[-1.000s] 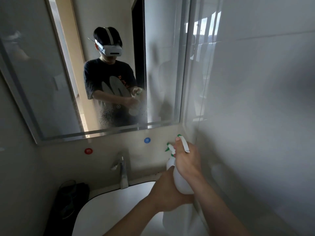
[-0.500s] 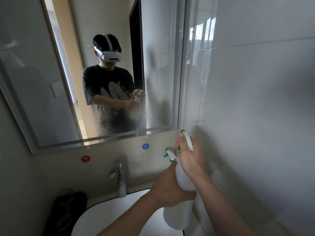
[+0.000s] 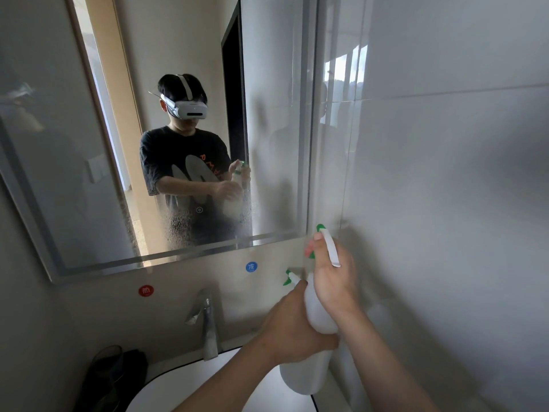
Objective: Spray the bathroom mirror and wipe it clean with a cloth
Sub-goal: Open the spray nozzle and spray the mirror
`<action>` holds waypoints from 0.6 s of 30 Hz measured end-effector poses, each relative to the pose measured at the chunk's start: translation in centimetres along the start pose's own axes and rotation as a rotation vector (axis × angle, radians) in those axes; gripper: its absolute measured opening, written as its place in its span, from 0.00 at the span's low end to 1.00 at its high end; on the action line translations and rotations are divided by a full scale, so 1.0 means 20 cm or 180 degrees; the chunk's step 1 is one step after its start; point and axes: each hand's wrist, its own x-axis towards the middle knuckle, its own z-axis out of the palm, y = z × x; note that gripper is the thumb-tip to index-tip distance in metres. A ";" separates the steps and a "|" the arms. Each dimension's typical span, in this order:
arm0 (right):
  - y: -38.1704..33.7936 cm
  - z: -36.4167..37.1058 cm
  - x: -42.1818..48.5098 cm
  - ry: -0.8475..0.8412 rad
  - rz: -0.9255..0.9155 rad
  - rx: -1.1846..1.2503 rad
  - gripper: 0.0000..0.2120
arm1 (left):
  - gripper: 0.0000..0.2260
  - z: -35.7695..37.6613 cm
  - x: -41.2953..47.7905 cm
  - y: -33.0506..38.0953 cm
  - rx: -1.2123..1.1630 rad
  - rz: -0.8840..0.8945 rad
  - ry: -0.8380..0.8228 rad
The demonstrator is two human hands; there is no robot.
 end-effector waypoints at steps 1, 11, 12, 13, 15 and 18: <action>-0.01 0.00 0.01 -0.0010 -0.0049 0.0022 0.25 | 0.38 -0.01 0.00 0.01 -0.0030 0.0013 0.0014; -0.24 -0.02 0.22 0.0116 -0.0307 0.0347 0.22 | 0.33 -0.17 0.09 0.23 0.0061 0.0175 0.0304; -0.26 -0.02 0.24 0.0115 -0.0306 0.0403 0.23 | 0.33 -0.19 0.10 0.24 0.0056 0.0198 0.0318; -0.27 -0.02 0.25 0.0117 -0.0296 0.0423 0.24 | 0.32 -0.20 0.12 0.26 0.0066 0.0213 0.0343; -0.30 -0.02 0.28 0.0131 -0.0279 0.0329 0.27 | 0.31 -0.22 0.13 0.27 0.0048 0.0223 0.0378; -0.33 -0.01 0.29 0.0192 -0.0280 0.0234 0.29 | 0.31 -0.23 0.14 0.27 0.0050 0.0220 0.0428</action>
